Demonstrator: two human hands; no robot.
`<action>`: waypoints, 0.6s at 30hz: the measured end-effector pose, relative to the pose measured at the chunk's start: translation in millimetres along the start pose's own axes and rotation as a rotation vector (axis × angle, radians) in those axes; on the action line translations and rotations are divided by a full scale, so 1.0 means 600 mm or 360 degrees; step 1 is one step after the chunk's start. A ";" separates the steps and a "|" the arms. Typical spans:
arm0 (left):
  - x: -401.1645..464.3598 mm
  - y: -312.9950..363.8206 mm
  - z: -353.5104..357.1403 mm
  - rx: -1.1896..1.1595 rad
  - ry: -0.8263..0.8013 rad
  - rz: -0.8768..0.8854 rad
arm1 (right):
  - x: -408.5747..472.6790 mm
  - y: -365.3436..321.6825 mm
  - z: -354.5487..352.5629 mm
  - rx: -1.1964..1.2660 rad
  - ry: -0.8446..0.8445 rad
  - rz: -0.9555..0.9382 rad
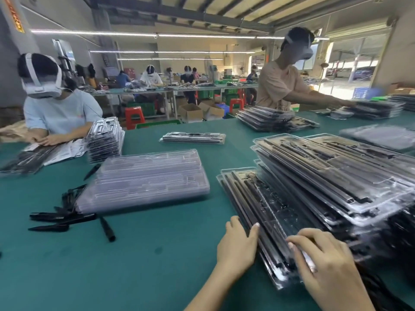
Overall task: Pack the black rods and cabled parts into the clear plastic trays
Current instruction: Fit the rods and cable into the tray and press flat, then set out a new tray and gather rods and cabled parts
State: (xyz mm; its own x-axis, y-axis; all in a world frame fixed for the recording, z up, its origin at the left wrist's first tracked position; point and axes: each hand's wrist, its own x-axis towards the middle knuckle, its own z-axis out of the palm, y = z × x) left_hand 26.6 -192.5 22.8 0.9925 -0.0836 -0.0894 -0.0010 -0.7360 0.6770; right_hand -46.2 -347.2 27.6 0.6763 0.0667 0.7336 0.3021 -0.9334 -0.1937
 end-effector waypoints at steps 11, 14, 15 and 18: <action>0.059 -0.248 -0.180 0.0739 0.0930 0.0022 | 0.208 -0.220 0.229 0.0831 -0.0900 -0.0116; 0.076 -0.285 -0.194 0.0581 0.0800 -0.0174 | 0.272 -0.260 0.303 0.0669 -0.0961 -0.0168; 0.079 -0.288 -0.191 0.0540 0.0788 -0.0187 | 0.289 -0.269 0.323 0.0633 -0.0978 -0.0161; 0.080 -0.291 -0.181 0.0542 0.0848 -0.0162 | 0.326 -0.282 0.363 0.0563 -0.1105 -0.0190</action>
State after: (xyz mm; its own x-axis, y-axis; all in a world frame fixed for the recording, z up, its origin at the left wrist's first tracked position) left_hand 87.9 5.2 -20.4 0.9144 0.2788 0.2936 0.1445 -0.9022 0.4065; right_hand 181.6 -99.3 62.1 0.8556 0.4730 0.2102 0.5159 -0.7464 -0.4204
